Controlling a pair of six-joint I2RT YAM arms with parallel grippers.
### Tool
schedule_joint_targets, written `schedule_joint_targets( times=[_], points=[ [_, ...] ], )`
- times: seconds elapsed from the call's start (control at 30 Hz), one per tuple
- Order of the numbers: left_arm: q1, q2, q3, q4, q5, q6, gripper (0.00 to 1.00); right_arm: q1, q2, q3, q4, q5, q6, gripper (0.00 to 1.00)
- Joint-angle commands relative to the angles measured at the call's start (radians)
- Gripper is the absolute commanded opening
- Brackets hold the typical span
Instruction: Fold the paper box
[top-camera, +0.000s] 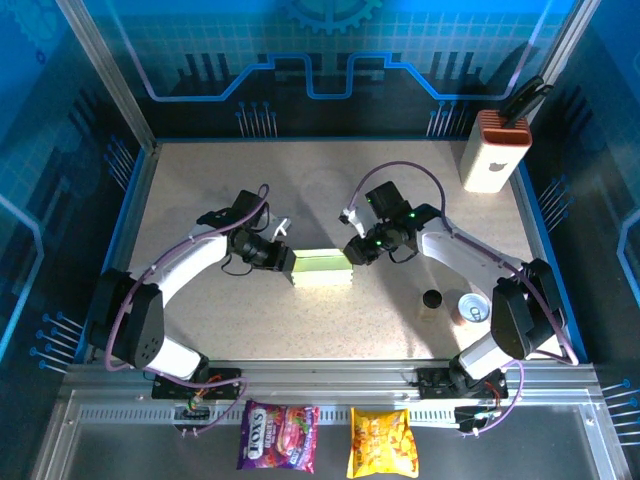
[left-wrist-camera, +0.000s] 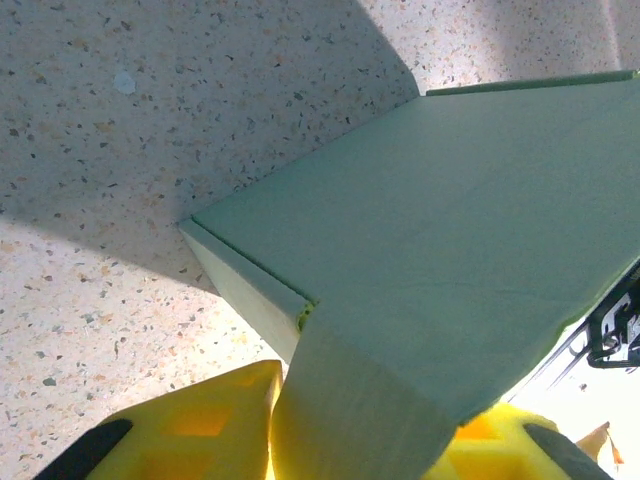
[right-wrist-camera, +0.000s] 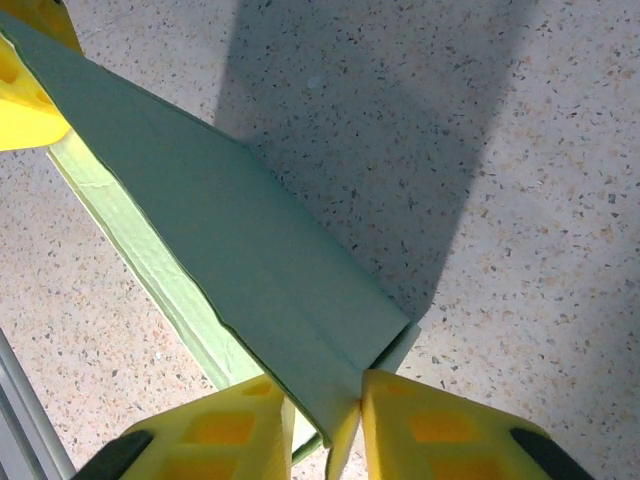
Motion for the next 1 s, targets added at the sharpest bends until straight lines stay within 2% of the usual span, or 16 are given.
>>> schedule_joint_targets(
  times=[0.0, 0.27, 0.43, 0.53, 0.7, 0.77, 0.83, 0.97],
  points=[
    [-0.007, 0.024, 0.002, -0.020, 0.012, 0.006, 0.28, 0.018, 0.016, 0.018, -0.019, 0.000, -0.017, 0.24],
    [-0.006, 0.034, -0.001, -0.034, 0.010, 0.003, 0.18, 0.025, 0.011, 0.007, -0.017, 0.010, -0.021, 0.22],
    [-0.006, 0.009, 0.007, -0.042, -0.021, 0.002, 0.16, 0.030, 0.007, 0.004, -0.017, 0.015, -0.027, 0.21],
    [-0.006, -0.035, 0.040, -0.078, -0.095, 0.004, 0.23, 0.035, 0.001, 0.003, -0.017, 0.021, -0.033, 0.20],
    [-0.005, -0.100, 0.112, -0.143, -0.217, 0.048, 0.47, 0.047, -0.005, 0.002, -0.017, 0.030, -0.047, 0.20],
    [-0.004, -0.112, 0.148, -0.158, -0.217, 0.083, 0.57, 0.052, -0.008, -0.001, -0.014, 0.035, -0.053, 0.20],
    [-0.005, -0.121, 0.178, -0.159, -0.191, 0.133, 0.63, 0.056, -0.010, -0.002, -0.011, 0.036, -0.058, 0.21],
    [-0.013, -0.125, 0.227, -0.146, -0.097, 0.246, 0.66, 0.061, -0.009, 0.003, -0.016, 0.039, -0.066, 0.25]
  ],
)
